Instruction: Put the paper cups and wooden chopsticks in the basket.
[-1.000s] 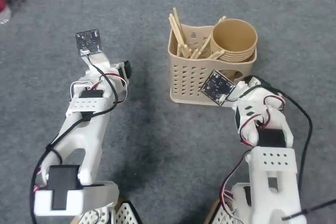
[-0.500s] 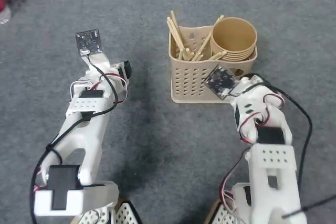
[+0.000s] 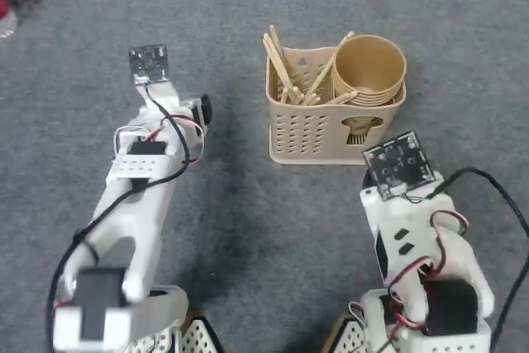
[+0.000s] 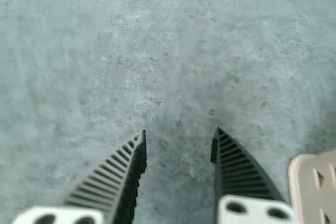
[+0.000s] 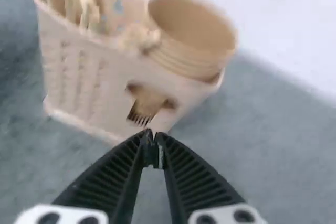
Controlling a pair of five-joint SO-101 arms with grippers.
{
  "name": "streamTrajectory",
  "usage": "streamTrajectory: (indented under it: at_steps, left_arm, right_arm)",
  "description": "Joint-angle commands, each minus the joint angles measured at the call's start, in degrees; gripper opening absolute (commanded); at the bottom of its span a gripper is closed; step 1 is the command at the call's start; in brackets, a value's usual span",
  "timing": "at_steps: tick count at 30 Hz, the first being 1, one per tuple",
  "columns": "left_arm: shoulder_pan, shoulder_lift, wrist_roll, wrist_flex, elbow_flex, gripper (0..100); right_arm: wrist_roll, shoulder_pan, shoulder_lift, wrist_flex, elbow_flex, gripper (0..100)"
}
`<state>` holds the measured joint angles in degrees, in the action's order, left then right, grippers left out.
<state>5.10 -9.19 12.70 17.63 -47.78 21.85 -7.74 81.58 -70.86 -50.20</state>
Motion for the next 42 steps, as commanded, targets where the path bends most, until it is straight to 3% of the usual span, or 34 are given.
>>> streamTrajectory:
  at_steps: [1,10,14,16,21,24,30,34,42]
  left_arm:
    - [-0.4,-17.8,-6.8,11.6,0.7,20]
    - [-0.1,-61.5,-14.5,43.9,0.5,20]
    - [-0.4,-73.9,-11.6,55.6,-1.4,20]
    - [-0.4,-78.8,-9.2,55.7,-5.6,20]
    - [0.1,-88.7,-9.3,47.3,-23.9,20]
    - [2.8,-95.1,-8.8,47.6,-30.9,20]
    - [5.7,-95.0,-4.0,55.6,-32.7,20]
    - [5.5,-95.1,-1.0,62.9,-34.2,20]
    - [7.1,-94.9,-1.1,58.3,-38.6,20]
  right_arm:
    - [-3.6,-0.5,-2.3,-4.8,3.3,0.9]
    - [-4.8,-0.6,-2.2,-7.5,5.2,4.3]
    - [-17.7,-0.7,-2.2,-13.4,5.1,11.2]
    - [-21.4,-0.5,-2.2,-13.8,5.1,10.6]
    - [-21.4,-0.5,1.7,-13.9,4.8,9.3]
    - [-21.4,-0.5,6.6,-13.8,1.8,9.3]
    - [-21.4,-0.8,22.5,-13.0,-14.8,9.8]
    - [-21.5,-0.5,21.1,-9.5,-25.8,9.7]
    - [-21.5,-0.5,22.4,-5.8,-42.2,9.3]
